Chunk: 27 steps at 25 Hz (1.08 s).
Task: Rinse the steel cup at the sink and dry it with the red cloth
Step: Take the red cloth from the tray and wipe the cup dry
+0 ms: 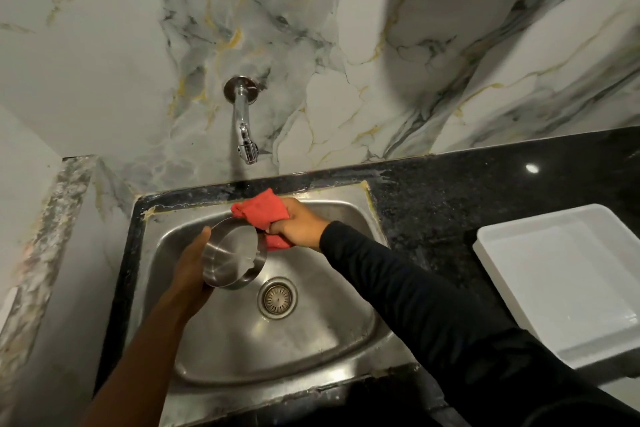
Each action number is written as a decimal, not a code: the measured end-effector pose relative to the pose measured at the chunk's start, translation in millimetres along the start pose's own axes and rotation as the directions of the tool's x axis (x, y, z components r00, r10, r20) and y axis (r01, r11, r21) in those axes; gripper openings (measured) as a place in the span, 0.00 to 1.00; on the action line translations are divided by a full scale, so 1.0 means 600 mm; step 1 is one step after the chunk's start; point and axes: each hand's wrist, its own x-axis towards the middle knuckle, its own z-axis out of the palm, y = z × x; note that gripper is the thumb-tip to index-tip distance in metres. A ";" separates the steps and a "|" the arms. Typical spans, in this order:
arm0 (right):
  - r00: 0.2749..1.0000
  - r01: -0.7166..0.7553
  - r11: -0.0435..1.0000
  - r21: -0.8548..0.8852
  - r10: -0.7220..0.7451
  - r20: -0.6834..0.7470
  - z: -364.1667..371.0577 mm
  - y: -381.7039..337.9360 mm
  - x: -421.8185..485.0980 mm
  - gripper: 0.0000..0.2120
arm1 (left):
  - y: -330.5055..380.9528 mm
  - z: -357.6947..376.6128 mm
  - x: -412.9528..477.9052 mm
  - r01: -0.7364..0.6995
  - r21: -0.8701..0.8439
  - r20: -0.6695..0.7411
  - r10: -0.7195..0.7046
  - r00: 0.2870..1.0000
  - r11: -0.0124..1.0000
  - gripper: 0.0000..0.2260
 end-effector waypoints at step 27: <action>0.887 0.193 0.812 0.550 0.094 -0.451 0.152 0.065 -0.030 0.10 | -0.005 0.182 -0.054 -0.107 -0.659 -0.468 -0.295 0.833 0.745 0.20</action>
